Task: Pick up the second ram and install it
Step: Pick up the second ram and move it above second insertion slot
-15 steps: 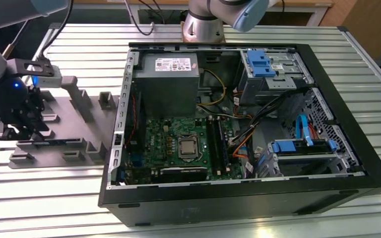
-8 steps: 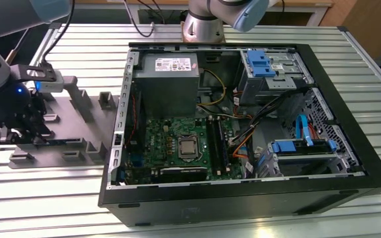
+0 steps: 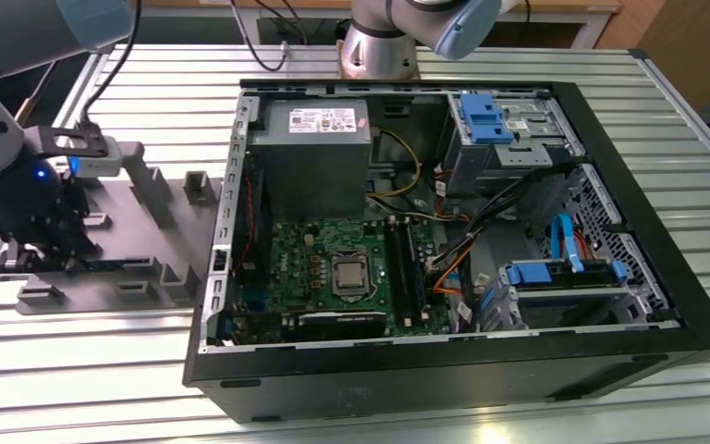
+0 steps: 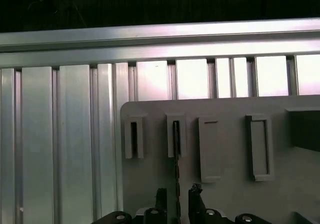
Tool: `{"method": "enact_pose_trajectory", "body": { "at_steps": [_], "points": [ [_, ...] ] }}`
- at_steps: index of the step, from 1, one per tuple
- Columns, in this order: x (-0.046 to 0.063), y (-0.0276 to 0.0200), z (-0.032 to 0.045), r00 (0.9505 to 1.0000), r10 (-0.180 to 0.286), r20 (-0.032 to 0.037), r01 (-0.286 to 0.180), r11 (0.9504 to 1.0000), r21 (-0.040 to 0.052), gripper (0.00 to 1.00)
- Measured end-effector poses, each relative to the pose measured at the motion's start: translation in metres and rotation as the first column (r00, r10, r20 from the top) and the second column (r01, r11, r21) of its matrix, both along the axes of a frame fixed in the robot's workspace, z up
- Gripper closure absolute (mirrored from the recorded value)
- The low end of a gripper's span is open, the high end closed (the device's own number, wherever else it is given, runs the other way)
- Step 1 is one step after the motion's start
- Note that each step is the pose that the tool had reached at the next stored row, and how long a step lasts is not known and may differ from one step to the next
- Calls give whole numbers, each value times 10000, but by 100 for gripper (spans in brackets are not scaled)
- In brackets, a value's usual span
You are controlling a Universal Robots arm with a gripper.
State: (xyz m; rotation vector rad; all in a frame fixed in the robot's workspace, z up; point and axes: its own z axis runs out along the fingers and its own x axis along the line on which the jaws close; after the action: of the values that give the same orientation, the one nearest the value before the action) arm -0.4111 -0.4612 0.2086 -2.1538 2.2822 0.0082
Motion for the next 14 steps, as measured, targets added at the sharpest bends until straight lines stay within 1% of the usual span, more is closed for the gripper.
{"method": "enact_pose_trajectory", "body": {
  "at_steps": [14],
  "points": [
    [-13,-1,-117,10000,80,2,-80,10000,1,69]
  ]
}}
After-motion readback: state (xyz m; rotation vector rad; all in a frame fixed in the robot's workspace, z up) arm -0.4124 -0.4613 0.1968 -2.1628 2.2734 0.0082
